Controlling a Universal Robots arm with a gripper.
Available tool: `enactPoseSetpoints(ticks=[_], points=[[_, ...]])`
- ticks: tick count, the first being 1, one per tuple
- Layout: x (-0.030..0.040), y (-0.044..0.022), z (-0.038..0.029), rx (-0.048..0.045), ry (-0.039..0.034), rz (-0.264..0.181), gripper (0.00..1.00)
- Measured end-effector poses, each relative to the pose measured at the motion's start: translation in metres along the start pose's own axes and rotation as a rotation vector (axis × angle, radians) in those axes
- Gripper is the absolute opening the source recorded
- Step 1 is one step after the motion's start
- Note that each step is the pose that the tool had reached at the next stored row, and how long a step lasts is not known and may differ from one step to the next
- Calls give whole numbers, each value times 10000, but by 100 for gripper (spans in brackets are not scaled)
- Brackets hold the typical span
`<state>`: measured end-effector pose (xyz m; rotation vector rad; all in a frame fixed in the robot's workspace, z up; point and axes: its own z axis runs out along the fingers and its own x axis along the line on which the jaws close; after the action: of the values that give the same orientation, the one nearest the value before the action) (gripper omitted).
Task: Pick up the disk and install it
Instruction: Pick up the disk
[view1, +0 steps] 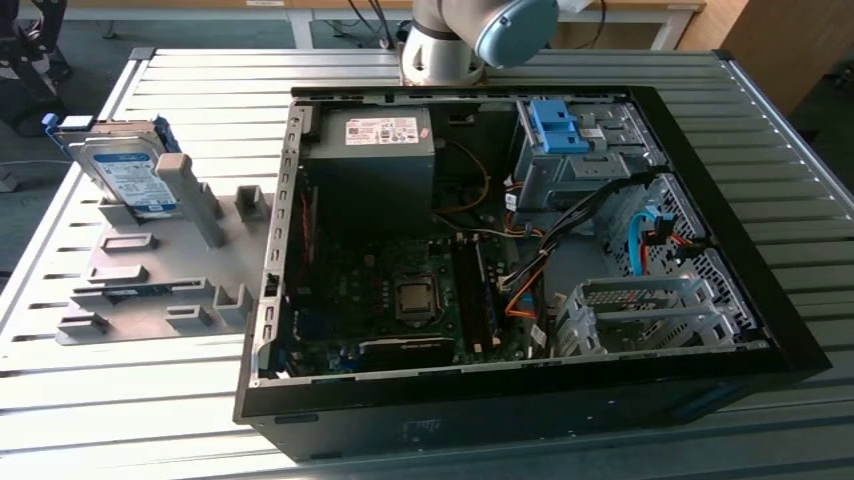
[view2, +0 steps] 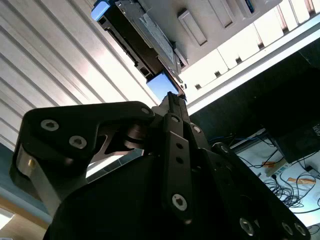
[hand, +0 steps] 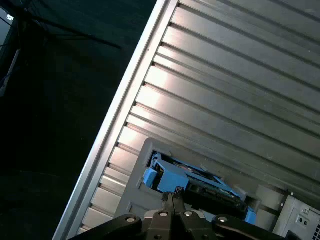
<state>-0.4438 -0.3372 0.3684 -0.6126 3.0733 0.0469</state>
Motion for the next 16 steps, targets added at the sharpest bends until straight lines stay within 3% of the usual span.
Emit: enactPoseSetpoints(ticks=[16], points=[[0,0,0,-6,13,-466,11]])
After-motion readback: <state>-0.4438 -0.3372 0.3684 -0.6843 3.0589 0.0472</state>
